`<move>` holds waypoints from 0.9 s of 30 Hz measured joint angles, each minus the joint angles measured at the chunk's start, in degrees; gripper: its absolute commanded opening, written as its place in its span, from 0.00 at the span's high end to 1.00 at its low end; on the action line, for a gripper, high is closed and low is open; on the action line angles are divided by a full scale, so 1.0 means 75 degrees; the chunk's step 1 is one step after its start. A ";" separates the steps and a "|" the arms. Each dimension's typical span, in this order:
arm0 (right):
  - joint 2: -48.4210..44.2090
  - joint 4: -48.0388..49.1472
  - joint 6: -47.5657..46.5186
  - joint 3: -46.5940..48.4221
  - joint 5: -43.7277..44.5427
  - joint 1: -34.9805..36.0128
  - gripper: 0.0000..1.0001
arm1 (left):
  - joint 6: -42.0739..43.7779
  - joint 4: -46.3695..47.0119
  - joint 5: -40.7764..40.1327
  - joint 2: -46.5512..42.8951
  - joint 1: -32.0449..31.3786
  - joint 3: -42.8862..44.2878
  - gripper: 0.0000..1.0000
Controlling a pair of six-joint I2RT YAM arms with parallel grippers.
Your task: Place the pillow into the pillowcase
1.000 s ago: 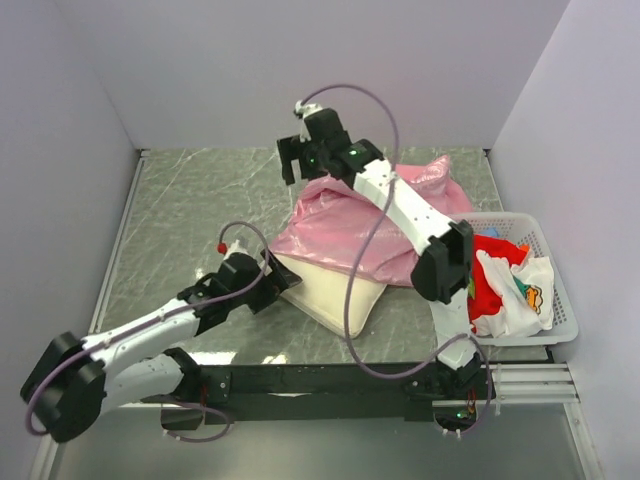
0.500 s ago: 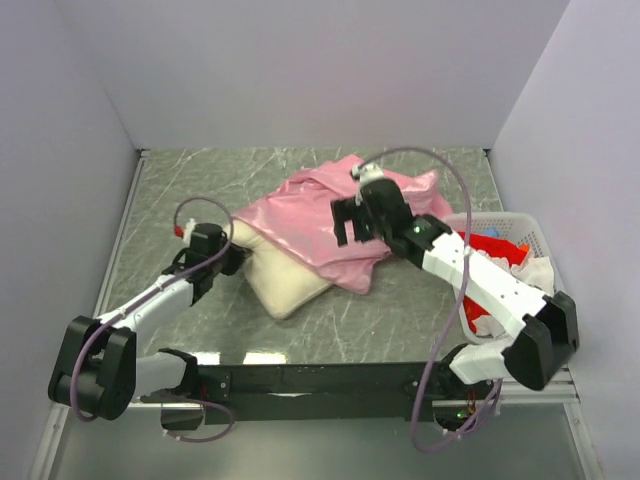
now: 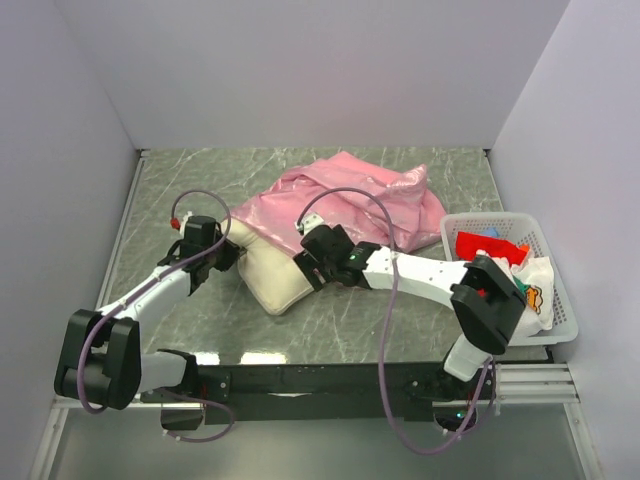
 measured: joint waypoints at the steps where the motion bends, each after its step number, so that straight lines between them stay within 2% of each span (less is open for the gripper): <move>1: 0.0137 -0.0009 -0.0006 0.0006 0.0149 -0.0017 0.12 | 0.0026 -0.0015 0.0038 0.0000 0.0015 0.0006 0.99; 4: 0.0361 -0.0076 -0.0009 0.0099 0.0522 -0.0146 0.66 | 0.0093 -0.0020 0.0099 0.0000 0.0035 0.0006 0.99; 5: 0.0356 -0.0102 0.0003 0.0146 0.0562 -0.0216 0.90 | 0.0102 -0.0017 0.0128 0.0000 0.0041 0.0006 0.99; 6: 0.0353 -0.0157 0.0023 0.0224 0.0577 -0.0274 0.97 | 0.0102 -0.0017 0.0157 0.0000 0.0041 0.0006 0.99; 9: 0.0361 -0.0752 0.0111 0.0909 0.0679 -0.0417 1.00 | 0.0108 -0.0017 0.0248 0.0000 0.0058 0.0006 0.99; 11: 0.0449 -0.1536 0.0271 0.1985 0.0627 -0.0294 1.00 | 0.0093 -0.0009 0.0277 -0.0003 0.0070 0.0006 0.99; 16: 0.1157 -0.2847 0.0656 0.5374 0.0111 0.1475 1.00 | 0.0015 -0.0044 0.0020 -0.0286 0.0055 -0.0009 0.99; 18: 0.1588 -0.3054 0.0819 0.6237 -0.0119 0.2215 1.00 | -0.0035 -0.0154 -0.0268 -0.0472 0.0003 -0.0009 0.99; 20: 0.1751 -0.2984 0.0985 0.6231 -0.0353 0.2637 1.00 | -0.0052 -0.0329 -0.0484 -0.0650 -0.0099 -0.0009 0.99; 22: 0.1719 -0.2862 0.1195 0.5604 -0.0755 0.2734 1.00 | -0.0050 -0.0522 -0.0542 -0.0807 -0.0195 -0.0009 0.99; 24: 0.1649 -0.2684 0.1399 0.4820 -0.1110 0.2500 1.00 | -0.0038 -0.0627 -0.0536 -0.0903 -0.0283 0.0012 0.81; 25: 0.1609 -0.2643 0.1515 0.4383 -0.1285 0.2250 1.00 | -0.0020 -0.0670 -0.0516 -0.0930 -0.0315 0.0050 0.67; 26: 0.1588 -0.2646 0.1588 0.4162 -0.1358 0.2052 1.00 | 0.0038 -0.0720 -0.0498 -0.0956 -0.0358 0.0096 0.38; 27: 0.1568 -0.2623 0.1679 0.3966 -0.1434 0.1813 1.00 | 0.0114 -0.0764 -0.0507 -0.0985 -0.0385 0.0140 0.26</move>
